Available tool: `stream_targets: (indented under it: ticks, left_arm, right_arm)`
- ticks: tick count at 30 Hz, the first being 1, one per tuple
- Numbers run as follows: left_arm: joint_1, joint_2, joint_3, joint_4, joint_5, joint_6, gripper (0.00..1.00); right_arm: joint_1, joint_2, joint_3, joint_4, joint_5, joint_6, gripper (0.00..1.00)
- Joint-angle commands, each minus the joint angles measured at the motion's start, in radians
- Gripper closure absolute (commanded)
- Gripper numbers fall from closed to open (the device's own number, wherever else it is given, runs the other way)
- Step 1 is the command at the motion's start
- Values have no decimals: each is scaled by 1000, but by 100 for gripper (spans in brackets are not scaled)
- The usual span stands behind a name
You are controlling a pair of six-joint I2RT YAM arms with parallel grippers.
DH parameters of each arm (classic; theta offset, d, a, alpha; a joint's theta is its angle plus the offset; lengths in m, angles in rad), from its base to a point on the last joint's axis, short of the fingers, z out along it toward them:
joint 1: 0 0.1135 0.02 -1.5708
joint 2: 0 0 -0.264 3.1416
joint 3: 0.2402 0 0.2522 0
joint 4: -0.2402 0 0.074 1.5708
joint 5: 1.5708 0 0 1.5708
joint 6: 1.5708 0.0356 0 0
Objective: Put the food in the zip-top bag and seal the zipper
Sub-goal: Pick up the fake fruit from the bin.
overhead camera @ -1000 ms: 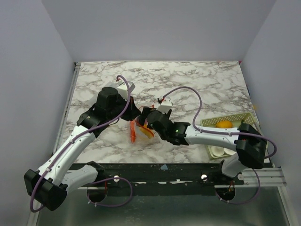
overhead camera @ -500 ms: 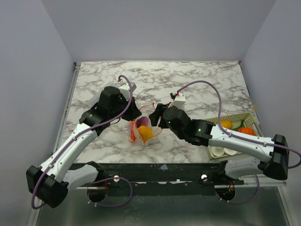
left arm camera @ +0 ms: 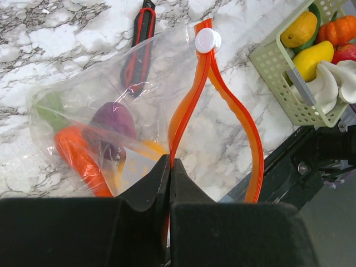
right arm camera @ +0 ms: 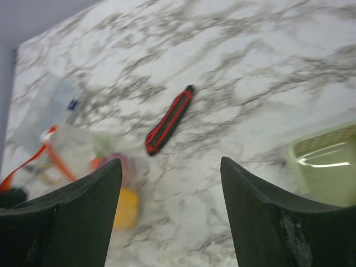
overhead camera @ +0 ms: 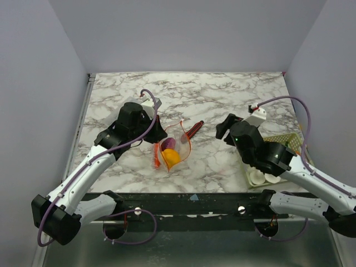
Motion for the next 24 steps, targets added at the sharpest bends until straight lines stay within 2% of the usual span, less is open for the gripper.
stream_targets:
  ticks: [1,7,15,20,24]
  left_arm:
    - [3,2,20,-1,-5,-2,100]
    - [3,6,19,-3,-6,-2,100]
    - [3,-4,18,-2,-6,-2,100]
    - [4,-11,14,1,3,-5,100]
    - [3,-16,14,3,2,-5,100]
  right_arm:
    - [-236,-5,-64,-151,-33,62,26]
    - [-563,-20,-164,-177,-135,132,25]
    - [-966,-33,-324,-45,-402,99,30]
    - [-1141,-19,-401,29,-512,90,28]
    - [-1202,18,-449,96,-599,86,28]
